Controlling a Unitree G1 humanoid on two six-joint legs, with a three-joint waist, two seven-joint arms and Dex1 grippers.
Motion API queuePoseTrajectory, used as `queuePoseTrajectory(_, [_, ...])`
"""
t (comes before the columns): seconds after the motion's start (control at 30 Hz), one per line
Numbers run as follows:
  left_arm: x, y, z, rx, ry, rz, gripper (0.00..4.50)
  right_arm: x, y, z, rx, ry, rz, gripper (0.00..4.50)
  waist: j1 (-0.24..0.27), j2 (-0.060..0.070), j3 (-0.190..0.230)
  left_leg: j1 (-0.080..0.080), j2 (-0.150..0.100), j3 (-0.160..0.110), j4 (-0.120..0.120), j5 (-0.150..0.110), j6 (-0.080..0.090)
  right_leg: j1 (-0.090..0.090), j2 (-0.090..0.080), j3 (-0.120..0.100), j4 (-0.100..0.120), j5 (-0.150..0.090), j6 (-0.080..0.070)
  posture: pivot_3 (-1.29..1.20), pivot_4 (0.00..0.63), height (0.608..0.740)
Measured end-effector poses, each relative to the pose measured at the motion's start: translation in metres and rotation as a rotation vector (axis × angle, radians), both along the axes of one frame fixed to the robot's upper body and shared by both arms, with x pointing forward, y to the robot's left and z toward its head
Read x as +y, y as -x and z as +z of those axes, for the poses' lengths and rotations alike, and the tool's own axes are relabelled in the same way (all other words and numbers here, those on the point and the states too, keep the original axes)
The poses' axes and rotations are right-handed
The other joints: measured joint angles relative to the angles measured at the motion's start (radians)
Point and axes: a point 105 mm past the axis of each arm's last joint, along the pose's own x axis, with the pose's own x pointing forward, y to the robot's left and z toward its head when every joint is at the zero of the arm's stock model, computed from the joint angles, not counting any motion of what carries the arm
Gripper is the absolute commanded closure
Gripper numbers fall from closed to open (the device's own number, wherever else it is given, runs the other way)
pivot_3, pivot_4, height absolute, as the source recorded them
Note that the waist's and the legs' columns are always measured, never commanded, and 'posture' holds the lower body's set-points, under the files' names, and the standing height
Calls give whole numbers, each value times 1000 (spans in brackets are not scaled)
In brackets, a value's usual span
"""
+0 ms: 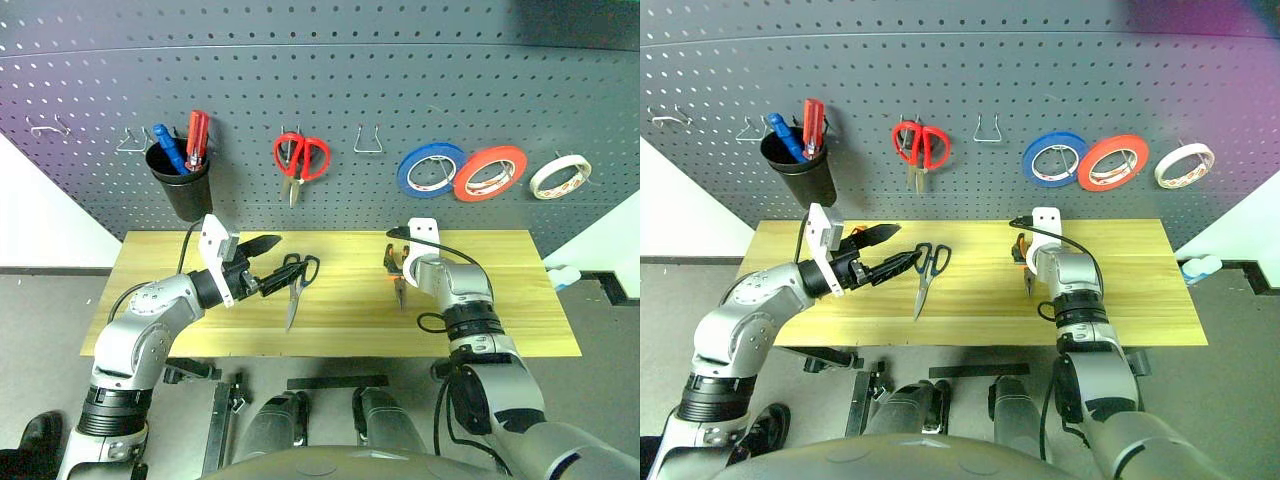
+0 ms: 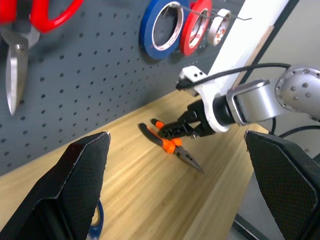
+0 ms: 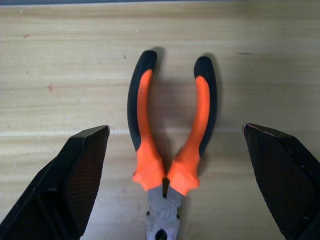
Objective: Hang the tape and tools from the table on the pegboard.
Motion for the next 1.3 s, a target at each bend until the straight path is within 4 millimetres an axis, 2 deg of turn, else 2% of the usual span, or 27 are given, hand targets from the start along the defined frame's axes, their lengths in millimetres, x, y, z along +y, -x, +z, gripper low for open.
queuePoseTrajectory(0.1, [-1, 1, 2, -7, 3, -1, 0, 4, 0, -5, 9, -5, 4, 30, 1, 0, 1, 0, 0, 0, 0, 0, 0, 0, 0, 0, 0, 0, 0, 113, 222, 740])
queuePoseTrajectory(0.67, [-2, 6, 5, -12, -7, 2, 0, -3, 1, -24, 60, 59, 9, 30, 3, 0, 2, 0, 0, 0, 0, 0, 0, 0, 0, 0, 0, 0, 0, 140, 225, 740])
queuePoseTrajectory(1.0, [0, 6, 3, -5, -7, 14, 0, -2, -4, -19, 72, 77, 13, 30, 3, -1, 3, 0, 0, 0, 0, 0, 0, 0, 0, 0, 0, 0, 0, 142, 220, 740])
queuePoseTrajectory(1.3, [-1, 6, 3, -6, -7, 16, 0, -2, -1, -25, 132, 74, 2, 30, 2, -1, 4, 0, 0, 0, 0, 0, 0, 0, 0, 0, -1, 0, 0, 147, 224, 740])
